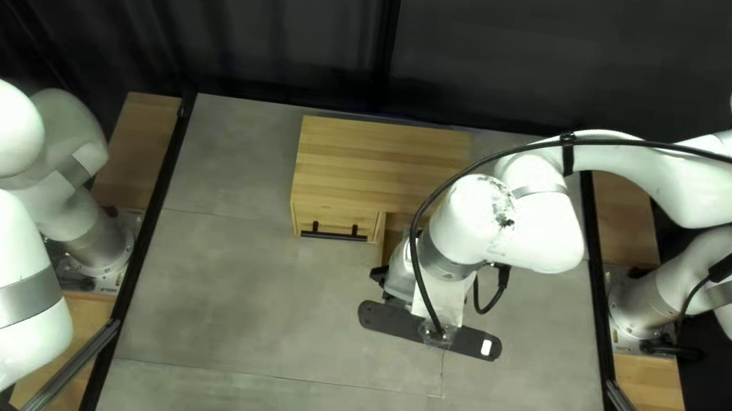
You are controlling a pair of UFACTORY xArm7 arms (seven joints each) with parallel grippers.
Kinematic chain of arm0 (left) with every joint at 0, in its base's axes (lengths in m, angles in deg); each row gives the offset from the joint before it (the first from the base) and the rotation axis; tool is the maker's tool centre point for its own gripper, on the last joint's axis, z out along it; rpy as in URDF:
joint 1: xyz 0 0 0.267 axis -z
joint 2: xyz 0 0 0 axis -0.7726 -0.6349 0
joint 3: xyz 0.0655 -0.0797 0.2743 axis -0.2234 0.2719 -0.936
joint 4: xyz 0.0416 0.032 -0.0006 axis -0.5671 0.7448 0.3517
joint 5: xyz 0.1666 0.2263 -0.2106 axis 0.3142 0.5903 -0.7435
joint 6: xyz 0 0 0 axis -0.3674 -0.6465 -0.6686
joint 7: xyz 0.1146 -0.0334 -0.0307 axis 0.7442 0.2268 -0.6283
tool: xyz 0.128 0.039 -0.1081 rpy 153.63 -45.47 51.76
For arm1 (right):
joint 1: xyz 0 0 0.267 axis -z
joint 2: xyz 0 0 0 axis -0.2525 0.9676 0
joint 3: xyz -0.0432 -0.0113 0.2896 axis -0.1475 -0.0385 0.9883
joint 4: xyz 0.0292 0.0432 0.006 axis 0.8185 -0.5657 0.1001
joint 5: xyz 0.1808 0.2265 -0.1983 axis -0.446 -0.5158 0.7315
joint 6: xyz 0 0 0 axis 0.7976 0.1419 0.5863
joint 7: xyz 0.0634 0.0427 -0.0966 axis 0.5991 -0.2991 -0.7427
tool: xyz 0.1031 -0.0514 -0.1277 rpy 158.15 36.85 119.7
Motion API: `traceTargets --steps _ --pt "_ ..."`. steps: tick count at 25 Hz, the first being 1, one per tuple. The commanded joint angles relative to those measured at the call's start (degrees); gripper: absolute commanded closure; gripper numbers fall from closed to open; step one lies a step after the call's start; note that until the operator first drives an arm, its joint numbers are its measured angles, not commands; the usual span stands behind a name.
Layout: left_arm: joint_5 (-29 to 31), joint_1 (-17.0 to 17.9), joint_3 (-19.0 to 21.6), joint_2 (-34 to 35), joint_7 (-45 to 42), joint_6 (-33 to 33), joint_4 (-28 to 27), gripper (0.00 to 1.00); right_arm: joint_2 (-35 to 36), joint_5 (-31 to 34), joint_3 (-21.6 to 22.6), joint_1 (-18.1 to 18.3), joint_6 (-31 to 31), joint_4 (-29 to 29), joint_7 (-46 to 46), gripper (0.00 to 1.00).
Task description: Open drawers and place objects into drawer and close
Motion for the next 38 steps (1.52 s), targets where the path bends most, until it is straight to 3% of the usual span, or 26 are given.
traceTargets --steps 1,11,30,38 --pt "0.0 0.0 0.0 0.0 0.0 0.0 0.0 0.0 -1.1 -9.7 -3.9 2.3 -5.2 1.7 -13.7 1.0" --pt "0.0 0.0 0.0 0.0 0.0 0.0 0.0 0.0 0.8 -17.6 -6.5 4.4 -12.3 5.9 -18.8 1.0" --pt "0.0 0.0 0.0 0.0 0.0 0.0 0.0 0.0 4.4 -26.2 -7.1 5.3 -11.9 5.5 -24.4 1.0" --pt "0.0 0.0 0.0 0.0 0.0 0.0 0.0 0.0 4.0 -29.5 -7.9 6.4 -10.6 2.5 -27.1 1.0"
